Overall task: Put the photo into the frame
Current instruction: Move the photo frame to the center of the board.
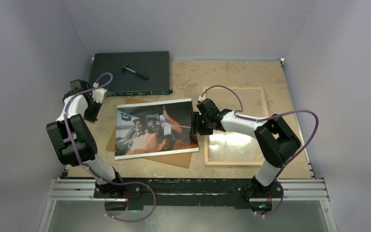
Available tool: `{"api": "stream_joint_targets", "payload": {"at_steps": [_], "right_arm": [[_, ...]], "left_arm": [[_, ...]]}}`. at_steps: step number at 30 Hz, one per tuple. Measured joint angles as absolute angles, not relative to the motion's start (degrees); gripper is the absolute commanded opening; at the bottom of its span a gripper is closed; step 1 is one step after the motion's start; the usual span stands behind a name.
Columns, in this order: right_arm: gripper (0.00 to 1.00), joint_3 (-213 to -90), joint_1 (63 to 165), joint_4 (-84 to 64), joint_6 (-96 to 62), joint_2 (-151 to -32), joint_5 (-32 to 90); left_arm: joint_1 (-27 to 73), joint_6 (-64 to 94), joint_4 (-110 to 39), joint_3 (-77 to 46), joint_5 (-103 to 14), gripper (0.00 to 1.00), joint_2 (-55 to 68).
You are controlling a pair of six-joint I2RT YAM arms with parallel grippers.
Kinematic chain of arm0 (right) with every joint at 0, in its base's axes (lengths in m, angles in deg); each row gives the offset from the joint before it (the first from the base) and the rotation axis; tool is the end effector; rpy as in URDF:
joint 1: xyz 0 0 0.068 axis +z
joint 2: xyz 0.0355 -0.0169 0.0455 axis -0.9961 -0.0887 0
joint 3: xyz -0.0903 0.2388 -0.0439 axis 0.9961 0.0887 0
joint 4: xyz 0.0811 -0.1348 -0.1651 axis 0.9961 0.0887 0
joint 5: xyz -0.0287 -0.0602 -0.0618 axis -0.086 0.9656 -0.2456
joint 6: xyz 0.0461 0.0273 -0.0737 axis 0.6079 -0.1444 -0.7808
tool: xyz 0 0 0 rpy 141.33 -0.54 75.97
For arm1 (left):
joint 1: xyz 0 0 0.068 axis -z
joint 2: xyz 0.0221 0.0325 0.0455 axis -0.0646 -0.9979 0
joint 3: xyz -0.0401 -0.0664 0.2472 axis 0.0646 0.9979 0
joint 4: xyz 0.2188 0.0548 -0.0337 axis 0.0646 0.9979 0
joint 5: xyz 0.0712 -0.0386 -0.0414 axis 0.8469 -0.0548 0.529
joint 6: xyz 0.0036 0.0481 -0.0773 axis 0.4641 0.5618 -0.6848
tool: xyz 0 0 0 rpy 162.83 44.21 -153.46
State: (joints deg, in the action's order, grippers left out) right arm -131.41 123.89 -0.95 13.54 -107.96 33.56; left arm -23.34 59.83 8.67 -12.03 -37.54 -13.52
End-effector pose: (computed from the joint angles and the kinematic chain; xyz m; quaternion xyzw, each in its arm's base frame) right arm 0.2670 0.2211 0.1442 -0.0199 0.9433 0.2227 0.2453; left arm 0.2970 0.1039 0.1784 0.1186 0.9747 0.0738 0.1742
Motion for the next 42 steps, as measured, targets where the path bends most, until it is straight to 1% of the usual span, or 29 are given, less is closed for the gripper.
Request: {"api": "stream_joint_targets", "payload": {"at_steps": [3, 7, 10, 18, 23, 33, 42], "right_arm": [[0.59, -131.0, 124.0, -1.24, 13.54, -107.74, 33.12], [0.6, -129.53, 124.37, -2.13, 14.17, -106.75, 32.27], [0.6, -128.11, 124.79, -2.57, 14.89, -105.55, 31.99], [0.6, -124.59, 125.36, -5.19, 17.3, -103.32, 29.65], [0.6, -123.48, 125.7, -7.05, 18.78, -103.04, 27.46], [0.6, -122.32, 125.9, -8.23, 21.17, -102.21, 23.66], [0.6, -122.32, 125.9, -9.85, 24.03, -96.35, 20.03]], "left_arm": [[-27.25, 62.26, 6.35, -8.03, -35.31, 0.1, -14.11], [-27.25, 63.72, 4.91, -2.33, -35.36, 0.1, -14.09], [-26.73, 63.68, 4.52, -0.42, -36.56, 0.1, -14.13], [-22.4, 62.19, 1.09, 1.28, -36.71, 0.09, -14.05], [-19.47, 61.29, -0.92, 1.81, -36.51, 0.06, -13.78], [-17.72, 60.66, -2.67, 3.4, -35.07, 0.01, -12.82], [-17.0, 60.64, -3.55, 4.08, -34.83, 0.0, -12.41]]}}
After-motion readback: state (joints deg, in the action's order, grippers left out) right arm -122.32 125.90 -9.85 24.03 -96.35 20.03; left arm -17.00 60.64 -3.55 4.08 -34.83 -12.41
